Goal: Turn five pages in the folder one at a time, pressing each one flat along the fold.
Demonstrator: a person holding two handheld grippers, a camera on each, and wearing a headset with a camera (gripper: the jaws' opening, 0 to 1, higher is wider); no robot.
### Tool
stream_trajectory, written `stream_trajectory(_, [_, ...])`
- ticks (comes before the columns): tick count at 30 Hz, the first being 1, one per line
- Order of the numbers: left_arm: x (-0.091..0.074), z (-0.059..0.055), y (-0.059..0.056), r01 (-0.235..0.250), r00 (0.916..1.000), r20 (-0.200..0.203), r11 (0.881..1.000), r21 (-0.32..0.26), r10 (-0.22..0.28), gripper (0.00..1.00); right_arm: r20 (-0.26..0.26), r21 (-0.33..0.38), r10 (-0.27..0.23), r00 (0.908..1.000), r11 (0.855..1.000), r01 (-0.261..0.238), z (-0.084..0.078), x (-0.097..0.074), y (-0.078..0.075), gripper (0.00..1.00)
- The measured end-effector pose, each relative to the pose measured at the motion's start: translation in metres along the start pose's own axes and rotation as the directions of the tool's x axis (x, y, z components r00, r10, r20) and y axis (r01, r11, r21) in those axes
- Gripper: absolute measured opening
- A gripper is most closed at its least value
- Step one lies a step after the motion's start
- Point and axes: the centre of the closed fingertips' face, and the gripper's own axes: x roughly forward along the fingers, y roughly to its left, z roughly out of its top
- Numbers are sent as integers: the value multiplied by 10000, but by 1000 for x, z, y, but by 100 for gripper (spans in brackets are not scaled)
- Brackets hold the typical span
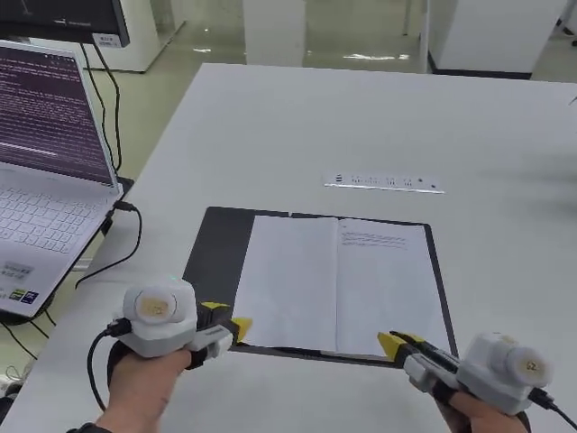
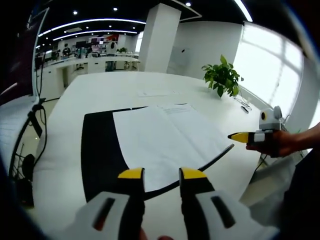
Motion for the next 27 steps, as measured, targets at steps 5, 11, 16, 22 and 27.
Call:
stream_trajectory(5, [-11,11,3,-163,9997,157,9996,219,160,30,-121,-516,-80,9999,9986,74,7,-9,0,23])
stream_trajectory(11, [-24,17,5,-257,9994,229,9992,308,250,35,100,-878,-61,9999,9961,70,20,-21,3,30])
stream_trajectory(16, [-35,14,5,-317,9993,188,9986,422,309,41,223,-1077,-194,9996,9939,217,23,-31,2,37])
stream_trajectory(22, [-46,13,6,-469,9985,315,9983,351,458,50,255,-1000,-399,9989,9941,423,18,-45,-3,44])
stream_trajectory(27, [-55,12,0,-524,9977,454,9979,374,507,56,143,-1143,-578,9982,9917,590,11,-59,-1,47])
